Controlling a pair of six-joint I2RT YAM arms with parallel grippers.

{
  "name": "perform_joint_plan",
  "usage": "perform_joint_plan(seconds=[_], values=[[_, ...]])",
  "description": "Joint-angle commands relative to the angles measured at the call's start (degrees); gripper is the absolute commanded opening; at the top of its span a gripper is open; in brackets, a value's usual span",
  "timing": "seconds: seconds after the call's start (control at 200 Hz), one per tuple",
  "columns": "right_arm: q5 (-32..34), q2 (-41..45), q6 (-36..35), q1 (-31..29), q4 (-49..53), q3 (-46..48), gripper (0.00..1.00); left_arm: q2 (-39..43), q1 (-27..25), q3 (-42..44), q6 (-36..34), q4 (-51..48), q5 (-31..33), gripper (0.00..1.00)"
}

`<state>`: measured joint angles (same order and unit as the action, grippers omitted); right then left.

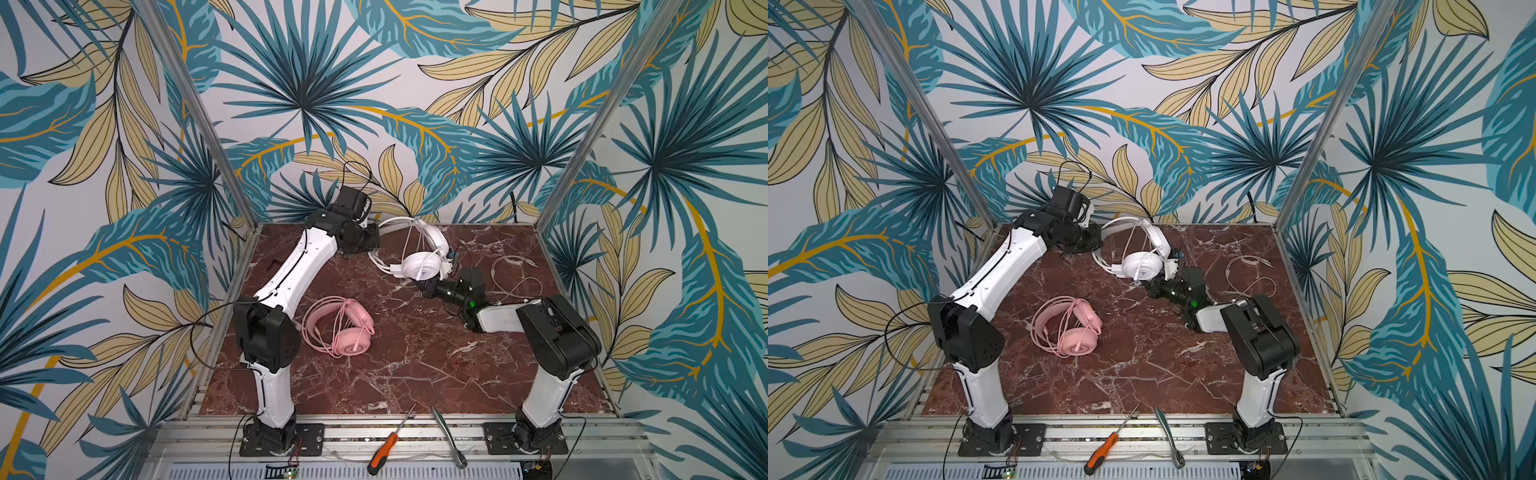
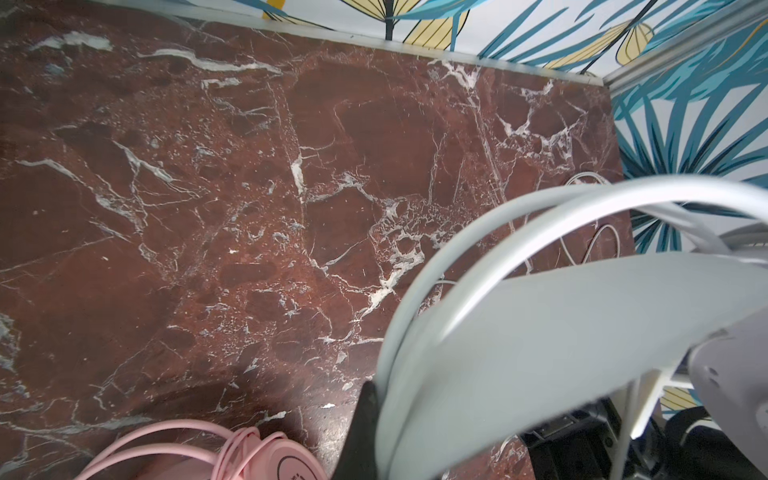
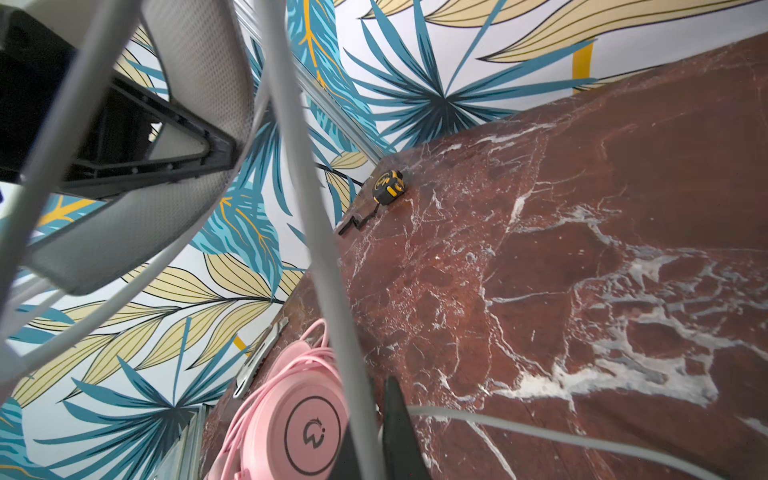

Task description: Wrap the headphones

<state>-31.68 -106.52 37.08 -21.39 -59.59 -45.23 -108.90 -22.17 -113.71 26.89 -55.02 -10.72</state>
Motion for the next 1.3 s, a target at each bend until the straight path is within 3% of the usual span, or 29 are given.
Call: perform_joint_plan(seconds=[0.0,0.17,0.356,0.896,1.297], values=[[-1.44,-2.77,3.82,-0.68,-7.74,1.9,0.0,4.49,0.2,-0.11,4.82,6.05,0.58,0.0],[0.14,-4.09,7.34,-0.96,-16.76,4.72,0.0,4.93,0.2,2.01,8.94,8.03,4.87,0.0],[0.05,-3.28,7.43,-1.09,-18.26,6.36,0.0,4.77,0.16,2.44,10.89,8.66,8.93,0.0],[-4.34,-3.77,5.57,-2.0,-20.32,6.74,0.1,2.32,0.2,1.62,11.56,8.88,8.7,0.0],[-6.97,-3.83,5.06,-3.2,-19.37,5.16,0.1,0.21,-0.02,0.5,12.83,9.15,8.65,0.0]])
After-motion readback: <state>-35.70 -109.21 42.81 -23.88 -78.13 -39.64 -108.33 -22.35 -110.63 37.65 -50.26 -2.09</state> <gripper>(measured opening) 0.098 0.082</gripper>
